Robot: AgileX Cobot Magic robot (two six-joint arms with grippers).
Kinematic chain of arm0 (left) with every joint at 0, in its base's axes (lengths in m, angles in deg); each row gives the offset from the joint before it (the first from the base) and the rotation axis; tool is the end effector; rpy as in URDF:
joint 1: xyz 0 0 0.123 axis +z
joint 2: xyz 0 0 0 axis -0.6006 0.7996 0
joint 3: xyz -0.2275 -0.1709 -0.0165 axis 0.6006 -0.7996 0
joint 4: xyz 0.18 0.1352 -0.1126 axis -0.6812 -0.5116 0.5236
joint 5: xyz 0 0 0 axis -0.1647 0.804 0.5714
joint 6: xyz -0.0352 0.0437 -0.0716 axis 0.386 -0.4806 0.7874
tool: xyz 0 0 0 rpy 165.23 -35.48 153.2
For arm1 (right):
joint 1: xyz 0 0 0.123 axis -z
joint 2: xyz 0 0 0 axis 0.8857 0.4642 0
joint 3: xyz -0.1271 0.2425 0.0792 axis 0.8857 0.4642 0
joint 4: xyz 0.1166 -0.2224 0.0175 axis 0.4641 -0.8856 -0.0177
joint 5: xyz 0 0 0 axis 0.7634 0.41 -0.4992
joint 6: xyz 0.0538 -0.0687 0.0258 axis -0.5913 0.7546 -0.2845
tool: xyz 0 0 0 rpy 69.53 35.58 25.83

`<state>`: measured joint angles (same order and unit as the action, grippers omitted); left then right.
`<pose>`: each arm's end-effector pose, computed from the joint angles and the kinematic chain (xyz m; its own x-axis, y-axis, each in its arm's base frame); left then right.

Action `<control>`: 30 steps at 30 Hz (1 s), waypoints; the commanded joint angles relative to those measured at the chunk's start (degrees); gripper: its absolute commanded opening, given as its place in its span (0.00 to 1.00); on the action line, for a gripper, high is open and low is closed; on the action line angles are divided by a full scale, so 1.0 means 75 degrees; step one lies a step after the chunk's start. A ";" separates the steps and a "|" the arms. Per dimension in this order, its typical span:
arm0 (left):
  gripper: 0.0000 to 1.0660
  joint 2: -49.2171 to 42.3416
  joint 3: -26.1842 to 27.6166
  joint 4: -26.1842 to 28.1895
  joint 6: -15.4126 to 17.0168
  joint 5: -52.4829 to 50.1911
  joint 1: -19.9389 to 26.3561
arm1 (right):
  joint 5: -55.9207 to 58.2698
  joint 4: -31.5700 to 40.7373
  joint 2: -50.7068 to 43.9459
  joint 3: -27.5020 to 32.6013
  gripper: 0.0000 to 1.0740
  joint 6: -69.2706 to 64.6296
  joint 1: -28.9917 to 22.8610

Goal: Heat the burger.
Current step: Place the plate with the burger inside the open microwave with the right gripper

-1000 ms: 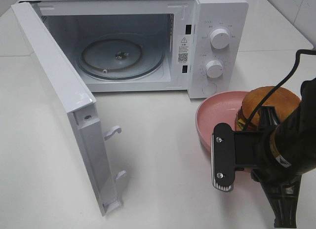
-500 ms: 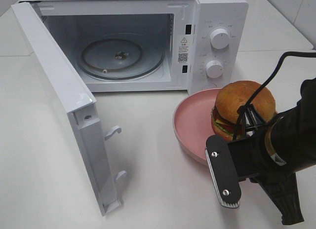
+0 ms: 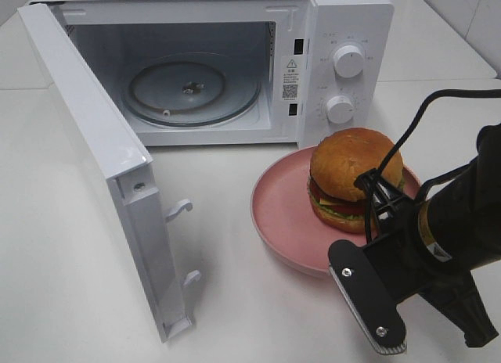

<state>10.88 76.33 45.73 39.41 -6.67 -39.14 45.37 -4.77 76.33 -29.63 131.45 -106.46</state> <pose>-0.0053 -0.0048 0.2784 -0.4258 0.1397 -0.8939 0.1413 0.9862 0.0868 0.1798 0.1438 0.1547 0.4814 -0.8627 0.1552 -0.7689 -0.5006 -0.3978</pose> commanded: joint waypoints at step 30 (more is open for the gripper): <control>0.00 -0.0183 -0.0023 -0.0008 0.0000 -0.0107 -0.0008 | -0.2024 -0.0122 0.0772 -0.1337 0.00 0.1650 0.0023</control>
<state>10.88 76.33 45.73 39.41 -6.67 -39.14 32.54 -4.77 82.52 -38.74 143.25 -106.46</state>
